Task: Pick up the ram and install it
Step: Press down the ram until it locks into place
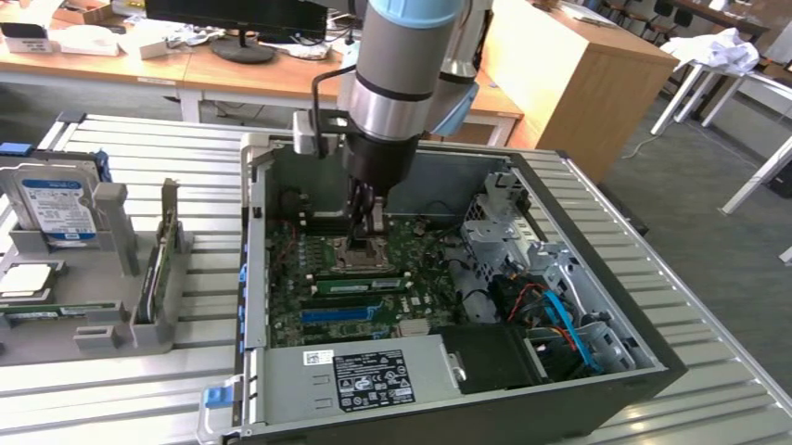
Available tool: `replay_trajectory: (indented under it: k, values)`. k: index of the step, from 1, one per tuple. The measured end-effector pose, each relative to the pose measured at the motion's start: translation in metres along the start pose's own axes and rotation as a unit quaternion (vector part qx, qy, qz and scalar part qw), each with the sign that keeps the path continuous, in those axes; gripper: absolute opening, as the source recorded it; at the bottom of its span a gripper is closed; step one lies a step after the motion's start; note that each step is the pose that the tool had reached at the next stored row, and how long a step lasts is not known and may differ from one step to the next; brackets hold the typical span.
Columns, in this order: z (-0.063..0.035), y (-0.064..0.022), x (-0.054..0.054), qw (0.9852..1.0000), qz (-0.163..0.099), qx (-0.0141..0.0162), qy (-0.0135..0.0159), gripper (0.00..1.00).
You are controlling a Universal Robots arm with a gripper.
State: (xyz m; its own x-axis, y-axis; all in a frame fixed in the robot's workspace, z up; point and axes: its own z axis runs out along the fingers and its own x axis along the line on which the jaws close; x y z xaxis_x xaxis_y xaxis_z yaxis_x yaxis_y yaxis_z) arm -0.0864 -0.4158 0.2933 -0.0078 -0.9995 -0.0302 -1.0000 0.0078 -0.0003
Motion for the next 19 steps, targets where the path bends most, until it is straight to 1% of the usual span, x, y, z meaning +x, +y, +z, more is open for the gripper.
replay_trajectory:
  k: [2, 4, 8, 10, 14, 19]
  values:
    - [-0.0047, 0.0000, 0.000, 1.0000, 0.000, 0.0000, 0.0000, 0.11]
    - [-0.0073, 0.0000, 0.000, 1.0000, 0.000, 0.0000, 0.0000, 0.11]
    - [-0.0072, -0.0003, 0.000, 1.0000, 0.000, 0.0000, -0.0001, 0.11]
    - [-0.0074, -0.0021, 0.000, 1.0000, 0.000, -0.0004, 0.0000, 0.11]
    - [-0.0083, -0.0070, 0.000, 1.0000, 0.000, -0.0006, -0.0001, 0.11]
    - [-0.0087, -0.0178, 0.001, 1.0000, 0.000, -0.0007, -0.0002, 0.11]
